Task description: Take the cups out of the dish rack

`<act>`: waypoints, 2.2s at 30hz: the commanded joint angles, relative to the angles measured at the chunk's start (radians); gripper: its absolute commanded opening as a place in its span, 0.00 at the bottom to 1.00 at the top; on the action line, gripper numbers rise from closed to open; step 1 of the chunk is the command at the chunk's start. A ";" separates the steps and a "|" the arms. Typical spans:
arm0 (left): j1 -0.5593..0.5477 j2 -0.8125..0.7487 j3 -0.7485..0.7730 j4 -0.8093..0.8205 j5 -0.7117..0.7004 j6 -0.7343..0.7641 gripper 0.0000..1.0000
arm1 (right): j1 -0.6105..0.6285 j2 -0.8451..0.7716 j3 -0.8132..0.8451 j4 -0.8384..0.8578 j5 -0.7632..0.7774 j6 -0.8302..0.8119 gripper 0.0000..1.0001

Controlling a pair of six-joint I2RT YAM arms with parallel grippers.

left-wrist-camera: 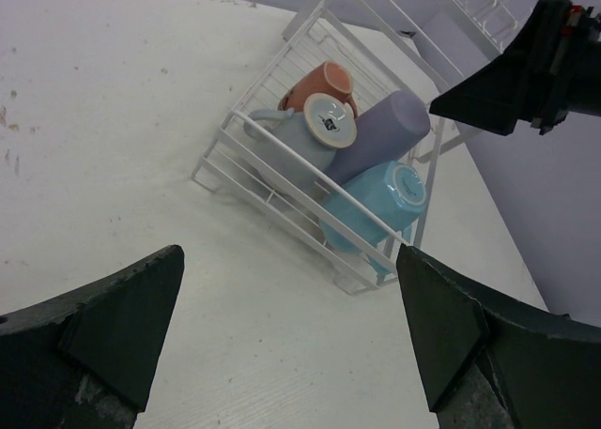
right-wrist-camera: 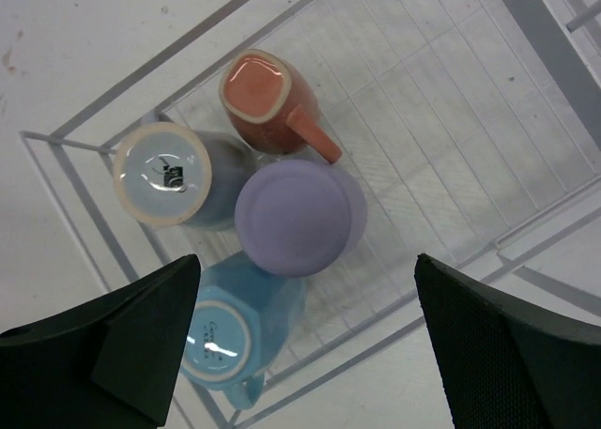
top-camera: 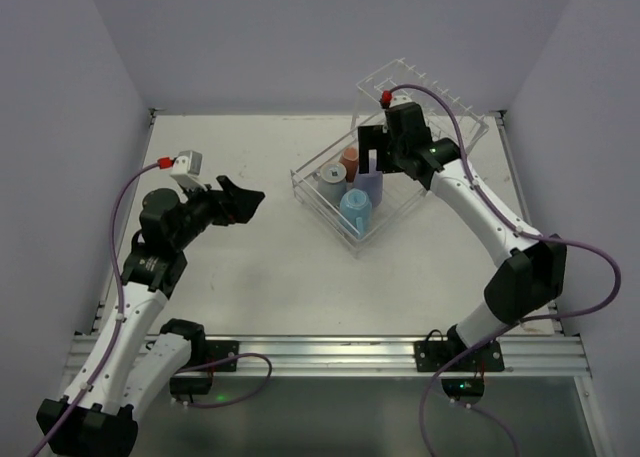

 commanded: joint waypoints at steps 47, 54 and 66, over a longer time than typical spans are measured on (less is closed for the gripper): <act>-0.004 0.066 -0.005 0.092 0.122 0.001 0.99 | 0.017 0.216 0.084 0.025 0.000 -0.063 0.74; -0.004 0.087 0.015 0.081 0.136 -0.005 1.00 | 0.015 0.193 0.042 0.038 0.003 -0.053 0.66; -0.004 0.205 0.084 0.114 0.212 -0.057 0.97 | 0.017 0.075 0.052 0.070 0.067 -0.036 0.00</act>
